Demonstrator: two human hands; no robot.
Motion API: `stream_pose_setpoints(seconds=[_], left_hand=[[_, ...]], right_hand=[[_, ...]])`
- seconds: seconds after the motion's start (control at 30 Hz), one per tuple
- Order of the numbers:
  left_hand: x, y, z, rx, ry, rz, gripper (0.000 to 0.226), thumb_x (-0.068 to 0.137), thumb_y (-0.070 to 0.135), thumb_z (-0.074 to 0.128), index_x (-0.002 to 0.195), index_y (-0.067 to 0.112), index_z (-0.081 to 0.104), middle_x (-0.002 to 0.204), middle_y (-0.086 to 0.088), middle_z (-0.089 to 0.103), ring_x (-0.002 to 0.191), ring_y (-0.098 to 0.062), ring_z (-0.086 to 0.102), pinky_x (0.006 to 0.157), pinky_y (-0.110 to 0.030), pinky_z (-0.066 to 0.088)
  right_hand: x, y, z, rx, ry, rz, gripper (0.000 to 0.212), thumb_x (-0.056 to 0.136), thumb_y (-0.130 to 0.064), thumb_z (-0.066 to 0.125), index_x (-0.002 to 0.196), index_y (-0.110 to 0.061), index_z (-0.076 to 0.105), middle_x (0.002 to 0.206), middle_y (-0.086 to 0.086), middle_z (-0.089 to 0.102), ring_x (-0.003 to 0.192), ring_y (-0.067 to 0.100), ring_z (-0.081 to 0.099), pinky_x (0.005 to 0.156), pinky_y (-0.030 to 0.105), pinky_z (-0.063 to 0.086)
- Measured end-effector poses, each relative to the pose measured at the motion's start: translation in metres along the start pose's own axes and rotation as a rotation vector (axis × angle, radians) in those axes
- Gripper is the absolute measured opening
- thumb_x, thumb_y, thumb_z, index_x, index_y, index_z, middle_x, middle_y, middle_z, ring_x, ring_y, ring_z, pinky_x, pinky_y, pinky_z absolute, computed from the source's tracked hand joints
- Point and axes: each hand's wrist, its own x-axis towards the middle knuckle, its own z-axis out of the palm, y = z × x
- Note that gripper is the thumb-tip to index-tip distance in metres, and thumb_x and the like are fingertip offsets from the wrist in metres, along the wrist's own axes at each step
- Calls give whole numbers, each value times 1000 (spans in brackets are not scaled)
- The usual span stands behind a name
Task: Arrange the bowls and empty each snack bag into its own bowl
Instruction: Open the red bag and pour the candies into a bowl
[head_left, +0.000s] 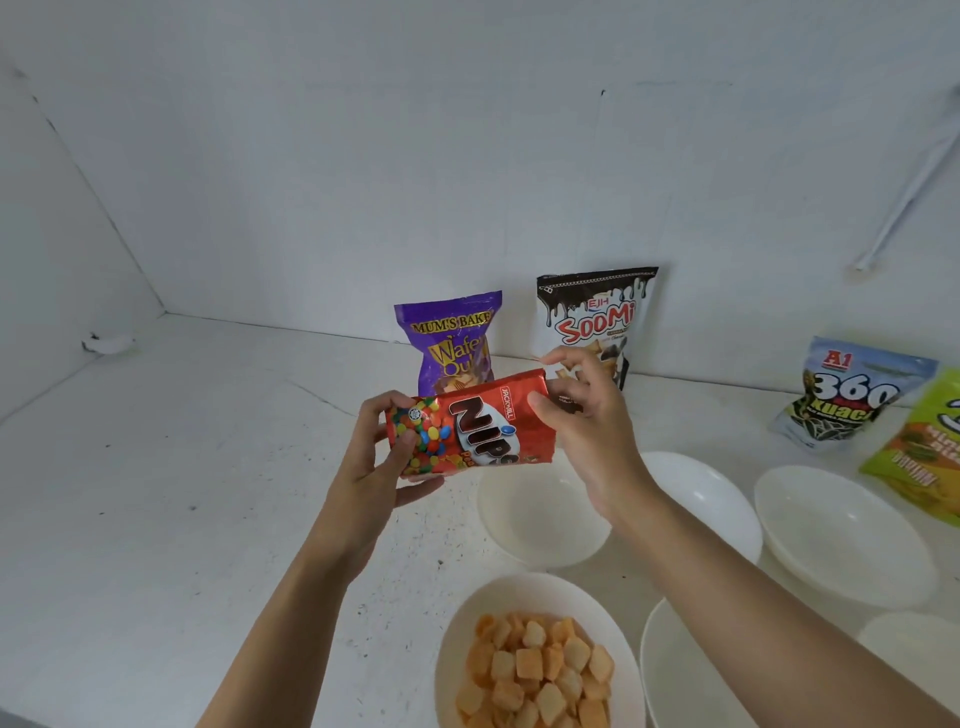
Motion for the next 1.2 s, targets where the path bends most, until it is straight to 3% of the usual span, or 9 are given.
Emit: stream_pose_setpoints(seconds=[0.1, 0.2, 0.37, 0.77, 1.2], left_hand=[[3, 5, -2, 58, -10, -1, 25, 106, 22, 46, 119, 41, 56, 128, 11, 53, 110, -21, 65, 81, -38, 64], [4, 8, -4, 87, 3, 0, 24, 105, 23, 48, 119, 38, 61, 126, 11, 54, 112, -21, 63, 82, -39, 64], [6, 10, -5, 119, 29, -45, 22, 101, 25, 54, 119, 31, 66, 130, 5, 55, 115, -24, 61, 87, -49, 62], [1, 6, 9, 192, 2, -73, 20, 102, 24, 54, 115, 34, 66, 118, 12, 57, 106, -19, 64, 77, -34, 64], [1, 64, 8, 182, 30, 134, 20, 100, 26, 57, 114, 35, 68, 115, 16, 61, 96, -12, 69, 70, -24, 63]], right_hand=[[3, 4, -3, -101, -16, -38, 14, 96, -15, 66, 95, -29, 67, 107, 1, 70, 107, 19, 68, 76, 39, 64], [3, 7, -4, -70, -37, 8, 12, 94, -12, 69, 92, -23, 73, 102, 0, 71, 104, 18, 69, 75, 30, 63], [-1, 20, -8, -76, -21, 78, 9, 88, -12, 76, 93, -18, 73, 96, 1, 74, 94, 16, 73, 77, 35, 63], [-14, 43, -20, -141, 4, 141, 10, 90, -14, 74, 99, -15, 69, 100, 3, 73, 98, 18, 71, 83, 38, 63], [0, 3, -18, 36, -4, 27, 13, 90, -15, 73, 102, -15, 70, 109, 7, 73, 105, 21, 70, 85, 39, 62]])
